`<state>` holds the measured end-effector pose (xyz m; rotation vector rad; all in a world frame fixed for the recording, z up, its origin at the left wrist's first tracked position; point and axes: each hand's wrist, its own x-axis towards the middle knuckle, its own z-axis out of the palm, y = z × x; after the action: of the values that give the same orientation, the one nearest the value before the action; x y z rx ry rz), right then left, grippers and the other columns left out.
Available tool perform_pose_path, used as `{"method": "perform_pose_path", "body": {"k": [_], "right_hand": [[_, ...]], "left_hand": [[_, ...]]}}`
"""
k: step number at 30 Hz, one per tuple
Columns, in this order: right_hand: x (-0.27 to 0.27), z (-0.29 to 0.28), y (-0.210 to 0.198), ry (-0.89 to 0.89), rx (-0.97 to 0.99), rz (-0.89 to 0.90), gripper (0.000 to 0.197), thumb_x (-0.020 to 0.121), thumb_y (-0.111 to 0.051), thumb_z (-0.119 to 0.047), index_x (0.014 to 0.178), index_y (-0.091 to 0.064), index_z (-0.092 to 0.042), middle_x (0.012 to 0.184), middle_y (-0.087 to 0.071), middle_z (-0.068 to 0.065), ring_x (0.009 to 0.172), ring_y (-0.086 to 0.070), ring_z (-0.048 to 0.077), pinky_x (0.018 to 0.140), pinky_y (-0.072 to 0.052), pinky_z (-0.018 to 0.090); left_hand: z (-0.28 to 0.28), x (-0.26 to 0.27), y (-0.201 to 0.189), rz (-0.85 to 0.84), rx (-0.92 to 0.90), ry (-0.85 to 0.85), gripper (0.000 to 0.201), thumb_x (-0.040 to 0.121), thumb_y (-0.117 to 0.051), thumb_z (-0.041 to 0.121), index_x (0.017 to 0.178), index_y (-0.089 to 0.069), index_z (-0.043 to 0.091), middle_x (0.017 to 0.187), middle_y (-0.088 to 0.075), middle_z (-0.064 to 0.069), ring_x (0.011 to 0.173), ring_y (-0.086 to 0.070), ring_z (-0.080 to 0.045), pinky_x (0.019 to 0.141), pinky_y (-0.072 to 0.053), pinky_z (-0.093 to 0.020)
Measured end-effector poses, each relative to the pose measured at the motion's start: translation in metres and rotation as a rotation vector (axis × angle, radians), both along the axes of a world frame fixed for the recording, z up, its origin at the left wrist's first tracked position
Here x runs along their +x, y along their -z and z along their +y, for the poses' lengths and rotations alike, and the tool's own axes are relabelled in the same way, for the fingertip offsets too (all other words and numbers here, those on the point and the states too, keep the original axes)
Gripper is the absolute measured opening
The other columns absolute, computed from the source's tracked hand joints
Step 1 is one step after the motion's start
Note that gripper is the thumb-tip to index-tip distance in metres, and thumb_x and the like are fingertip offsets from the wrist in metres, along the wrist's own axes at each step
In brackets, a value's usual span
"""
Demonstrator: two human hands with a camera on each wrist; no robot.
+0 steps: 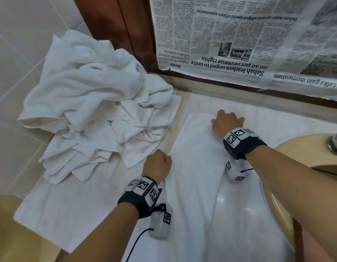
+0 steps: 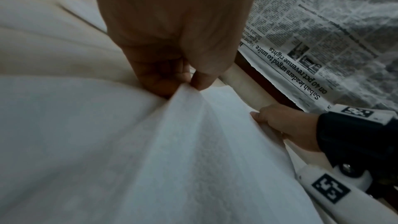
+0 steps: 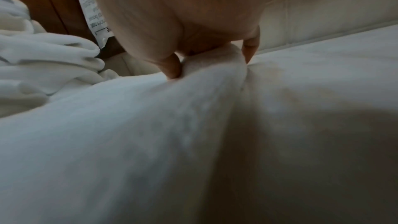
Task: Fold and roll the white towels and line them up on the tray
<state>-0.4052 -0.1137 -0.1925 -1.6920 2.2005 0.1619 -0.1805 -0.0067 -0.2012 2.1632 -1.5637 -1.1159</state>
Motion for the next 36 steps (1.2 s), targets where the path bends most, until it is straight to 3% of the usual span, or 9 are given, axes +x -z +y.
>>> {"method": "perform_pose_path", "body": {"k": [4, 7, 11, 15, 20, 25, 28, 31, 36], "right_hand": [[0.011, 0.004, -0.013, -0.006, 0.019, 0.065, 0.038, 0.096, -0.041, -0.028, 0.130, -0.037, -0.012, 0.129, -0.049, 0.015, 0.125, -0.038, 0.031, 0.106, -0.022, 0.049], [0.032, 0.021, -0.027, -0.218, -0.117, 0.129, 0.051, 0.091, -0.047, -0.025, 0.138, -0.033, -0.013, 0.145, -0.031, 0.015, 0.135, -0.024, 0.032, 0.112, -0.017, 0.050], [0.067, 0.067, -0.023, -0.538, 0.024, -0.031, 0.064, 0.096, -0.041, -0.048, 0.147, -0.025, -0.013, 0.161, 0.000, 0.013, 0.147, -0.001, 0.031, 0.116, -0.013, 0.046], [0.074, 0.085, 0.000, -0.569, 0.126, 0.067, 0.083, 0.095, -0.032, -0.060, 0.153, 0.001, -0.011, 0.160, 0.016, 0.012, 0.148, 0.010, 0.032, 0.118, -0.009, 0.049], [0.070, 0.078, 0.011, -0.574, 0.196, 0.047, 0.084, 0.093, -0.020, -0.068, 0.151, 0.019, -0.022, 0.155, 0.033, 0.000, 0.145, 0.022, 0.026, 0.116, -0.002, 0.055], [0.066, 0.073, -0.003, -0.539, 0.179, -0.112, 0.085, 0.094, -0.034, -0.062, 0.153, 0.012, -0.022, 0.159, 0.023, -0.002, 0.148, 0.013, 0.022, 0.119, -0.007, 0.047], [0.061, 0.070, -0.011, -0.324, 0.102, -0.378, 0.085, 0.094, -0.054, -0.034, 0.154, 0.004, -0.019, 0.162, -0.004, 0.003, 0.145, -0.020, 0.023, 0.113, -0.027, 0.035], [0.054, 0.067, -0.010, -0.204, 0.061, -0.498, 0.085, 0.090, -0.057, -0.015, 0.154, -0.001, -0.020, 0.154, -0.030, 0.008, 0.128, -0.045, 0.024, 0.102, -0.040, 0.031], [0.052, 0.066, -0.002, -0.304, 0.018, -0.402, 0.070, 0.094, -0.052, -0.023, 0.153, -0.014, -0.016, 0.162, -0.002, 0.001, 0.149, -0.003, 0.021, 0.117, -0.019, 0.037]], "left_hand": [[-0.005, -0.001, -0.002, -0.005, 0.028, -0.003, 0.021, 0.095, -0.052, 0.027, 0.080, -0.050, 0.013, 0.098, -0.065, -0.012, 0.095, -0.061, -0.028, 0.082, -0.050, -0.034], [-0.007, -0.001, -0.002, -0.014, 0.040, 0.000, 0.019, 0.094, -0.053, 0.027, 0.082, -0.050, 0.013, 0.102, -0.065, -0.012, 0.098, -0.061, -0.028, 0.084, -0.051, -0.035], [-0.007, 0.001, -0.003, -0.033, 0.047, 0.026, 0.018, 0.094, -0.052, 0.027, 0.084, -0.051, 0.012, 0.101, -0.064, -0.011, 0.098, -0.059, -0.028, 0.086, -0.050, -0.037], [-0.007, 0.002, -0.003, -0.026, 0.035, 0.032, 0.018, 0.094, -0.053, 0.028, 0.086, -0.053, 0.012, 0.100, -0.064, -0.011, 0.098, -0.060, -0.028, 0.085, -0.050, -0.037], [-0.008, 0.003, -0.004, -0.030, 0.056, 0.052, 0.021, 0.094, -0.052, 0.029, 0.093, -0.057, 0.008, 0.099, -0.063, -0.009, 0.097, -0.060, -0.028, 0.086, -0.050, -0.039], [-0.019, -0.005, -0.015, -0.158, 0.004, 0.168, 0.026, 0.093, -0.053, 0.035, 0.100, -0.058, 0.010, 0.099, -0.064, -0.006, 0.096, -0.058, -0.024, 0.083, -0.046, -0.033], [-0.040, -0.016, -0.020, -0.179, -0.041, 0.243, 0.031, 0.094, -0.054, 0.035, 0.093, -0.060, 0.005, 0.086, -0.061, -0.005, 0.087, -0.058, -0.023, 0.076, -0.044, -0.032], [-0.065, -0.031, -0.017, -0.220, -0.072, 0.290, 0.031, 0.095, -0.052, 0.034, 0.092, -0.059, 0.004, 0.085, -0.058, -0.006, 0.088, -0.057, -0.025, 0.069, -0.040, -0.031], [-0.080, -0.048, -0.008, -0.355, -0.108, 0.237, 0.032, 0.100, -0.045, 0.028, 0.105, -0.059, 0.000, 0.112, -0.062, -0.015, 0.103, -0.060, -0.029, 0.072, -0.039, -0.030]]}}
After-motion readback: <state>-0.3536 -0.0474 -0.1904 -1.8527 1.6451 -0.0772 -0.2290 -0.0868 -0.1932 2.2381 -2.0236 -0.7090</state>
